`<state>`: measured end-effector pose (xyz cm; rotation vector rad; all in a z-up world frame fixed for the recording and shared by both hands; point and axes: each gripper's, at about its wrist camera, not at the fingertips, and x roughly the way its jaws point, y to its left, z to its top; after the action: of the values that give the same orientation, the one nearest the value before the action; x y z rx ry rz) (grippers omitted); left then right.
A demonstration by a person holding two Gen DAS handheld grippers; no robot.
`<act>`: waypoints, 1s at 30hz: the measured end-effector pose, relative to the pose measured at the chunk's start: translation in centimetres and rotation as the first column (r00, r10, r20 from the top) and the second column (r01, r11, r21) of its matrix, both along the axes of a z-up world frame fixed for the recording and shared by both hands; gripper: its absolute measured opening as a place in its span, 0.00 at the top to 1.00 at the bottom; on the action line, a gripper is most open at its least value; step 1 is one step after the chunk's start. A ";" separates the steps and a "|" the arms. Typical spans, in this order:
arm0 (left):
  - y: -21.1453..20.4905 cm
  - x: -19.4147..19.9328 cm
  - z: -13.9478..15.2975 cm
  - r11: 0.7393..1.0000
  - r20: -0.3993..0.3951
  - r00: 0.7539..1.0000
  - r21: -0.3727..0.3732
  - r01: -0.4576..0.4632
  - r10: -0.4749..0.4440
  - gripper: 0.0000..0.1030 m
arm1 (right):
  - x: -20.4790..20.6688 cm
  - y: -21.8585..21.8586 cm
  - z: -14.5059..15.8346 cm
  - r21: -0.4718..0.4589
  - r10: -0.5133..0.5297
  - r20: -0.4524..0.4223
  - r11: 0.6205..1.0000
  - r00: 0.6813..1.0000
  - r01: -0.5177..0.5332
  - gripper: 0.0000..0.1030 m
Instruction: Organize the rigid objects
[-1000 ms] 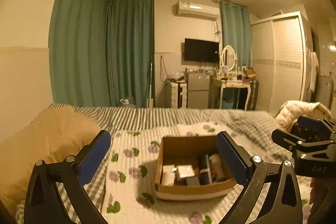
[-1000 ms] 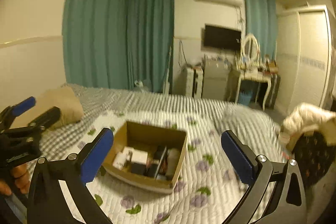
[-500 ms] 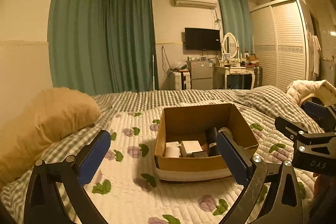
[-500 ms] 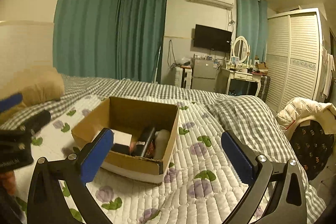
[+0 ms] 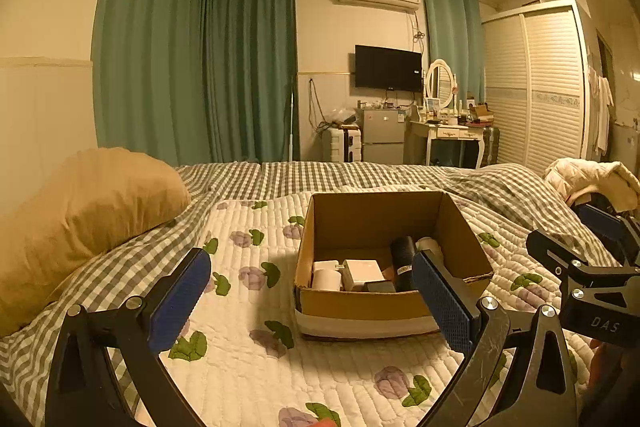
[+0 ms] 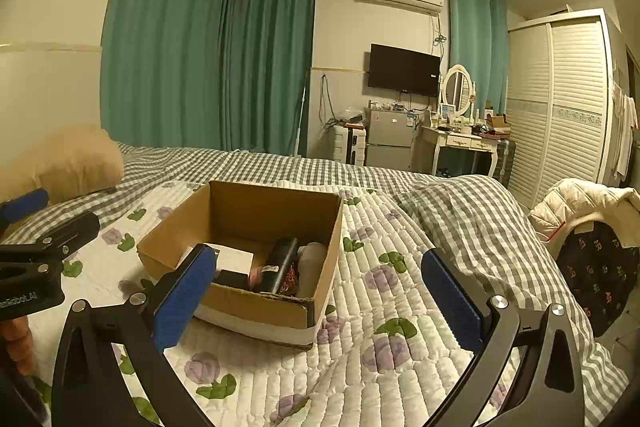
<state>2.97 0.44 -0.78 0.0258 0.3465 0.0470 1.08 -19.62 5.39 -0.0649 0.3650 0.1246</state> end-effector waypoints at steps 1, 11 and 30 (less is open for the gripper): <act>-0.1 0.0 0.0 1.000 0.001 1.000 0.002 0.002 -0.002 0.00 | 0.0 0.1 0.0 -0.003 0.000 0.001 1.000 1.000 0.000 0.00; -0.1 0.0 -0.1 1.000 -0.006 1.000 -0.001 0.010 -0.010 0.00 | -0.1 0.2 -0.2 -0.012 0.004 0.004 1.000 1.000 -0.004 0.00; -0.2 0.2 -0.5 1.000 -0.028 1.000 -0.013 0.012 -0.013 0.00 | 0.0 -0.2 -0.3 -0.021 0.004 -0.004 1.000 1.000 -0.005 0.00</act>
<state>3.18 0.26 -1.25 0.0159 0.3746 0.0322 1.05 -19.78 5.05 -0.0863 0.3701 0.1254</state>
